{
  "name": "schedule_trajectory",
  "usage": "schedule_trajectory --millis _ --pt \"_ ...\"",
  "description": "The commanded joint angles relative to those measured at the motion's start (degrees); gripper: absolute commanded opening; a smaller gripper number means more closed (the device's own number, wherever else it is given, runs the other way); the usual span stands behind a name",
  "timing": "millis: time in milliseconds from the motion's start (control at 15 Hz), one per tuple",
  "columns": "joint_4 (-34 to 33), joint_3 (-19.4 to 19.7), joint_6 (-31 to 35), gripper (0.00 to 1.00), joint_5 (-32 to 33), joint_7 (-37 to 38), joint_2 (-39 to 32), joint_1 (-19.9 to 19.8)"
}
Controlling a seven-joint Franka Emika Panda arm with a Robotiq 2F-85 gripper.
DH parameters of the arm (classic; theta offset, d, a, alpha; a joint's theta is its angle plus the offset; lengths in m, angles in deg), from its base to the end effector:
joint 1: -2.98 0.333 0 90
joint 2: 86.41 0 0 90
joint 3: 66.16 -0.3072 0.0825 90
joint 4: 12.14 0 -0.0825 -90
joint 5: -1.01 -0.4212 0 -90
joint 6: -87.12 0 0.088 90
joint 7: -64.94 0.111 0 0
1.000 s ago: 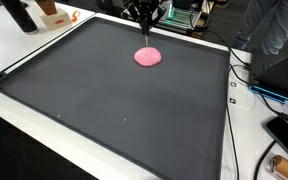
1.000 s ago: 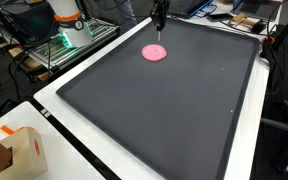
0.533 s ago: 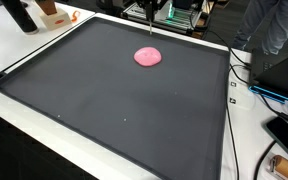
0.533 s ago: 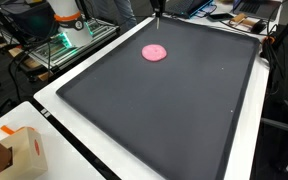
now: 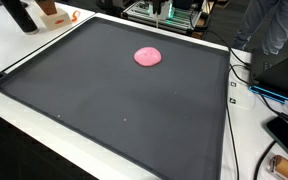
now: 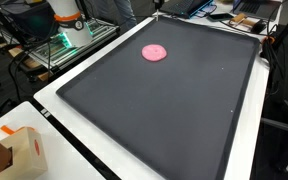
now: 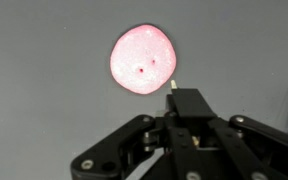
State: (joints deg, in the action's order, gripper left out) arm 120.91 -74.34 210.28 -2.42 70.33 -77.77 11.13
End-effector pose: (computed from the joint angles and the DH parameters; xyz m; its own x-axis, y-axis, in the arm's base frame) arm 0.4937 0.1473 0.3655 0.9875 0.1554 -0.0260 0.1548 -0.9876 -0.0256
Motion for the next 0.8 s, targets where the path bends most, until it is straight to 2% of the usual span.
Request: schedule_trajectory --millis 0,533,600,733 --pt "-0.1 -0.2 -0.2 0.13 0.0 0.0 0.2 0.1" --pt "-0.2 -0.6 -0.8 0.13 0.0 0.1 0.7 0.3" --pt "-0.2 -0.6 -0.8 0.03 0.0 0.1 0.7 0.3" --pt "-1.2 1.7 -1.7 0.03 -5.7 -5.0 -0.1 -0.2"
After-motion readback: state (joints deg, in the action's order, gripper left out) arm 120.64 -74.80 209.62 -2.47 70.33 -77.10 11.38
